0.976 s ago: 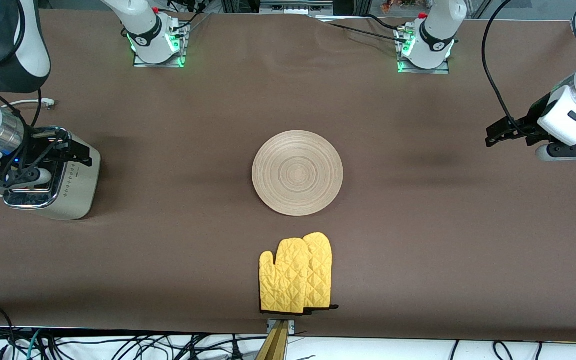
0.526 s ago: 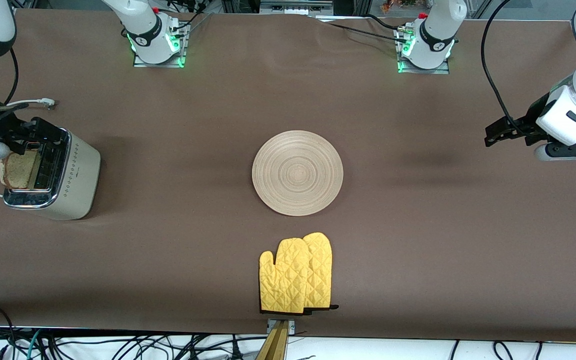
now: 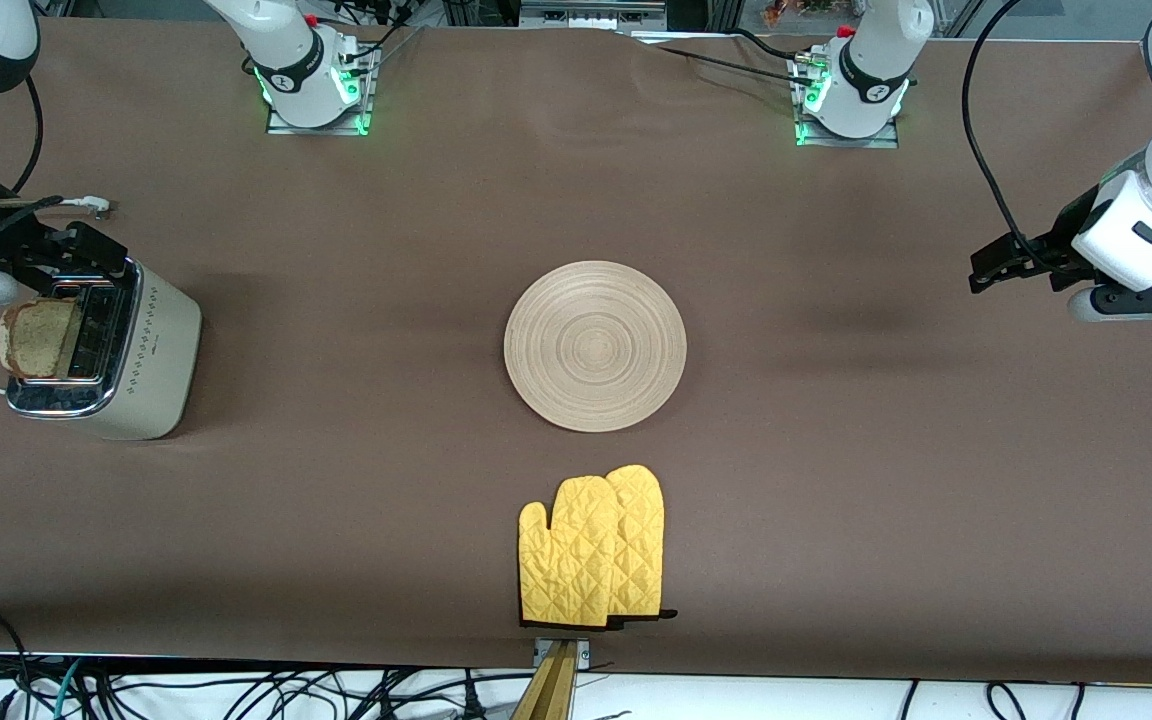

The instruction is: Move plate and put bread in toaster

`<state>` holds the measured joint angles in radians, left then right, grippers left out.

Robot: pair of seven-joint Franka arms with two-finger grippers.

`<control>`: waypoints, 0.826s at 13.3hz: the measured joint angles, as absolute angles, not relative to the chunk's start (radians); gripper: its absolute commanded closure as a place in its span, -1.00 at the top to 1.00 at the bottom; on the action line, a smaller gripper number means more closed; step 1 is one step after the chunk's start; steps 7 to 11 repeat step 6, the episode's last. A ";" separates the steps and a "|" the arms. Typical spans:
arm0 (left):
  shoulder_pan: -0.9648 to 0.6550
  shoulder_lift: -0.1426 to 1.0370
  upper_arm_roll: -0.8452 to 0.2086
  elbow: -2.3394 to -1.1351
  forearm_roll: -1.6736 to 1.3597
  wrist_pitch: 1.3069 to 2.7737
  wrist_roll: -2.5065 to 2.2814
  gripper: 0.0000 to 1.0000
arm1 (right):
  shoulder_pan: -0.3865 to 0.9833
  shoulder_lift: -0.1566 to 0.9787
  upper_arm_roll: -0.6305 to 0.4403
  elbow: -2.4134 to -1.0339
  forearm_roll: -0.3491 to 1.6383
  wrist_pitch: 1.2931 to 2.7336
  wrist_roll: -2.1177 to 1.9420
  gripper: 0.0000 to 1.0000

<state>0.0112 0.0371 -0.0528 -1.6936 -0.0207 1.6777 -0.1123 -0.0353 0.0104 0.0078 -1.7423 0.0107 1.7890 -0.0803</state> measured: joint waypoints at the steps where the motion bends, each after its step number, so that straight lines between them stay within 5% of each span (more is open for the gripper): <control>1: 0.011 0.037 -0.053 -1.694 -0.021 1.678 -0.112 1.00 | -0.035 0.011 0.010 -1.742 -0.001 1.788 -0.080 1.00; 11: 0.011 0.037 -0.053 -1.694 -0.021 1.678 -0.112 1.00 | -0.035 0.024 0.013 -1.722 -0.006 1.773 -0.080 1.00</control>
